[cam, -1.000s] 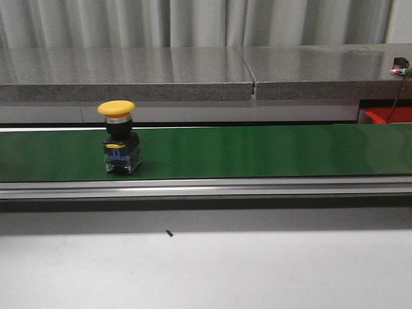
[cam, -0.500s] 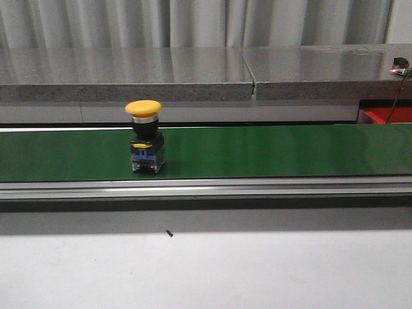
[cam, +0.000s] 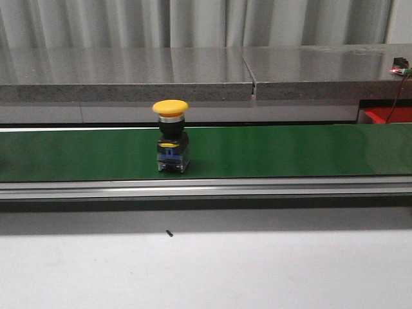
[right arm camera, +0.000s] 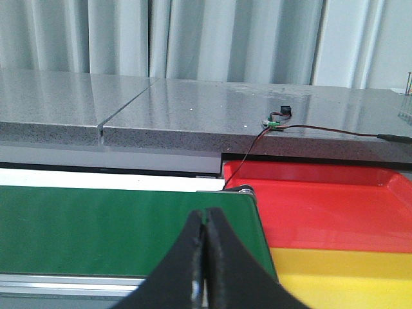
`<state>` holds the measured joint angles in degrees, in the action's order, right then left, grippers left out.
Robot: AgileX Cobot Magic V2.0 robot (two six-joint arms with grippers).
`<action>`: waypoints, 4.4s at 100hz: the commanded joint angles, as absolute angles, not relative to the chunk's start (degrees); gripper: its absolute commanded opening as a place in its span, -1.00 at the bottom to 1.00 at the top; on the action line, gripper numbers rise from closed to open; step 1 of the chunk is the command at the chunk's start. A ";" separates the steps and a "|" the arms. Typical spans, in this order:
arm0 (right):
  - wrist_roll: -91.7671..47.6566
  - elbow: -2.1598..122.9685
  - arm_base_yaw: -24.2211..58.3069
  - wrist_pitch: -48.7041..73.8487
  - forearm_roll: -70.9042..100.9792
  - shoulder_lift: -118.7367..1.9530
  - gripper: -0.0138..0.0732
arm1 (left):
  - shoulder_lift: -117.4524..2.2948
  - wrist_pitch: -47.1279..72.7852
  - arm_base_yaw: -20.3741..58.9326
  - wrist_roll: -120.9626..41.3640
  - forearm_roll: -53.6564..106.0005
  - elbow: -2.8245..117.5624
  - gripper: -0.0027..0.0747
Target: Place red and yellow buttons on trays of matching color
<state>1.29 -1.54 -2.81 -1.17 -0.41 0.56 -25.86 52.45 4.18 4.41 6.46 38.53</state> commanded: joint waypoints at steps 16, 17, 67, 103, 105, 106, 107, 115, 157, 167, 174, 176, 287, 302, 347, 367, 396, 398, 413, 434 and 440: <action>1.13 -0.64 -2.66 -5.58 -0.55 1.68 -0.81 | -23.12 49.30 4.60 4.63 7.10 39.58 -0.98; 1.13 -0.64 -2.66 -5.58 -0.55 1.68 -0.81 | -23.12 49.30 4.60 4.63 7.10 39.58 -0.98; 1.13 1.67 -2.80 -3.18 -0.33 0.91 -0.82 | -23.12 49.19 4.60 4.63 7.19 39.58 -0.98; 1.07 22.18 -2.60 18.54 2.72 -16.69 -0.82 | -23.12 49.19 4.60 4.63 7.19 39.58 -0.98; 1.02 23.38 -2.54 19.25 3.12 -18.14 -0.82 | -23.12 49.19 4.60 4.63 7.19 39.58 -0.98; 0.92 23.76 -2.53 19.44 3.27 -19.12 -0.82 | -23.12 49.19 4.60 4.63 7.19 39.58 -0.98; 0.82 24.14 -2.48 19.74 3.60 -19.62 -0.82 | -23.12 49.19 4.60 4.63 7.19 39.58 -0.98; 0.34 28.49 -1.79 20.97 4.79 -25.06 -0.82 | -23.12 49.19 4.60 4.63 7.19 39.58 -0.98; -3.17 51.37 6.35 35.06 4.99 -52.03 -0.29 | -23.12 49.19 4.60 4.63 7.19 39.58 -0.98; -3.17 55.94 8.24 39.59 6.15 -58.20 0.18 | -23.12 49.19 4.60 4.63 7.19 39.58 -0.98; -3.17 58.96 9.40 43.05 7.66 -61.95 0.46 | -23.12 49.19 4.60 4.63 7.19 39.58 -0.98; -3.17 59.86 9.77 43.72 8.03 -63.02 0.52 | -23.12 49.19 4.60 4.63 7.19 39.58 -0.98; -3.59 77.81 19.53 52.21 9.21 -94.12 -0.18 | -23.12 49.19 4.60 4.63 7.19 39.58 -0.98; -3.59 77.81 19.49 52.21 8.95 -92.45 -0.18 | -23.12 49.19 4.60 4.63 7.19 39.58 -0.98; -3.86 77.70 5.83 55.75 6.71 -81.95 -0.18 | -23.12 49.19 4.60 4.63 7.19 39.58 -0.98; -3.86 77.70 -4.81 57.25 6.71 -80.21 -0.18 | -23.12 49.19 4.60 4.63 7.19 39.58 -0.98; -2.55 75.50 -17.97 53.20 7.20 -80.21 -0.18 | -23.12 49.19 4.60 4.63 7.19 39.58 -0.98; -2.27 74.88 -18.45 52.75 7.20 -80.21 -0.18 | -23.12 49.19 4.60 4.63 7.19 39.58 -0.98; -1.47 69.81 -22.83 46.69 7.52 -80.91 -0.18 | -23.12 49.19 4.60 4.63 7.19 39.58 -0.98; 0.53 64.47 -26.57 40.56 8.36 -85.09 -0.18 | -23.12 49.19 4.60 4.63 7.19 39.58 -0.98; 0.53 63.52 -26.82 38.38 9.45 -86.37 -0.18 | -23.12 49.19 4.60 4.63 7.19 39.58 -0.98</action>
